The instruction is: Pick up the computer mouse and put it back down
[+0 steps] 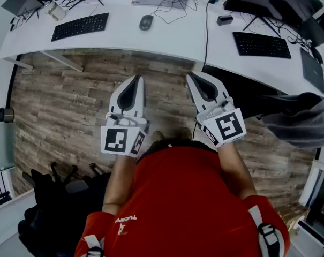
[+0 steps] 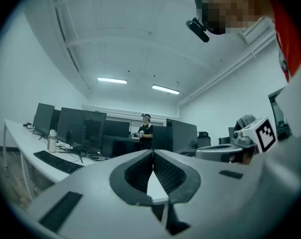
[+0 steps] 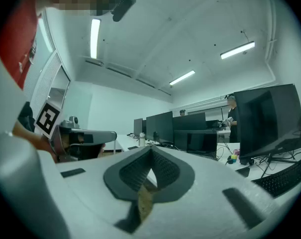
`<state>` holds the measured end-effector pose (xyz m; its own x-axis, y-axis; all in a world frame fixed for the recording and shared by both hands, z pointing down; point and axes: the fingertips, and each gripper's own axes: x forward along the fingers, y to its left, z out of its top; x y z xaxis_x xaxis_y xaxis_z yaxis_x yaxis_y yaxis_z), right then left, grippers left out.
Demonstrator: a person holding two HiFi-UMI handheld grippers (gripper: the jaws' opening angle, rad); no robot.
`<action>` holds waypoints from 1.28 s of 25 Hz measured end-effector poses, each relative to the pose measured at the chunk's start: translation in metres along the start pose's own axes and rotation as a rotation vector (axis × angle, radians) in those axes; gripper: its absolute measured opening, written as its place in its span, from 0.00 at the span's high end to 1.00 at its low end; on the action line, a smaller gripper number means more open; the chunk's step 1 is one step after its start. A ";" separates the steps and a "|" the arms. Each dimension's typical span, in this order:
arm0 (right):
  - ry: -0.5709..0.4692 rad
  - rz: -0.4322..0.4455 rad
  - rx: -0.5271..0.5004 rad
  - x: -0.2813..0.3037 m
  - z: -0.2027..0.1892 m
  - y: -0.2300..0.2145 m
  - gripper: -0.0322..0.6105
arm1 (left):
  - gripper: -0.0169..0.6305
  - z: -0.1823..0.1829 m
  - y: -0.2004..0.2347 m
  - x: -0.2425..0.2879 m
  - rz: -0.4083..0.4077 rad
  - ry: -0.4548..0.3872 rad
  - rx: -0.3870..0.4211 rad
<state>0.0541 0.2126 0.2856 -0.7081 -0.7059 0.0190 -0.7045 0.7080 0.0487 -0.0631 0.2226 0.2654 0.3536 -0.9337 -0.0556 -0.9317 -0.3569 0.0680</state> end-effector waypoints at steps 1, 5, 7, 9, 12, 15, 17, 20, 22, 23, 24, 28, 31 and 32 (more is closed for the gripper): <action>0.002 0.001 -0.001 0.001 0.000 0.001 0.95 | 0.96 0.000 0.001 0.000 0.000 0.001 -0.001; 0.008 0.003 -0.009 0.006 -0.001 0.005 0.94 | 0.96 -0.002 0.006 -0.002 -0.001 0.001 -0.006; 0.012 0.002 -0.014 0.008 -0.002 0.009 0.95 | 0.96 -0.003 0.010 -0.004 0.000 0.000 -0.010; 0.017 -0.001 -0.017 0.011 -0.002 0.011 0.95 | 0.96 -0.003 0.013 -0.006 -0.002 -0.001 -0.015; 0.023 -0.010 -0.012 0.016 -0.001 0.015 0.95 | 0.96 -0.004 0.019 -0.008 -0.007 -0.006 -0.023; 0.024 -0.020 -0.017 0.022 0.000 0.019 0.94 | 0.96 -0.004 0.027 -0.012 -0.012 -0.015 -0.032; 0.024 -0.029 -0.023 0.027 0.002 0.023 0.94 | 0.96 -0.003 0.035 -0.016 -0.016 -0.020 -0.038; 0.023 -0.046 -0.027 0.037 0.004 0.031 0.94 | 0.96 -0.003 0.050 -0.021 -0.023 -0.029 -0.049; 0.029 -0.060 -0.027 0.043 0.003 0.037 0.94 | 0.96 -0.004 0.062 -0.025 -0.025 -0.030 -0.058; 0.033 -0.068 -0.028 0.045 0.002 0.039 0.94 | 0.96 -0.006 0.068 -0.027 -0.027 -0.029 -0.064; 0.038 -0.076 -0.029 0.047 0.000 0.042 0.94 | 0.96 -0.007 0.073 -0.028 -0.029 -0.028 -0.069; 0.065 -0.095 -0.038 0.055 -0.006 0.047 0.95 | 0.96 -0.013 0.088 -0.025 -0.042 -0.025 -0.087; 0.080 -0.099 -0.045 0.064 -0.007 0.048 0.94 | 0.96 -0.015 0.098 -0.021 -0.045 -0.022 -0.102; 0.080 -0.100 -0.047 0.068 -0.007 0.048 0.94 | 0.96 -0.016 0.101 -0.018 -0.045 -0.021 -0.102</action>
<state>-0.0276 0.1979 0.2959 -0.6274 -0.7734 0.0907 -0.7668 0.6339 0.1007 -0.1627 0.2032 0.2895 0.3923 -0.9162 -0.0814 -0.9011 -0.4005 0.1662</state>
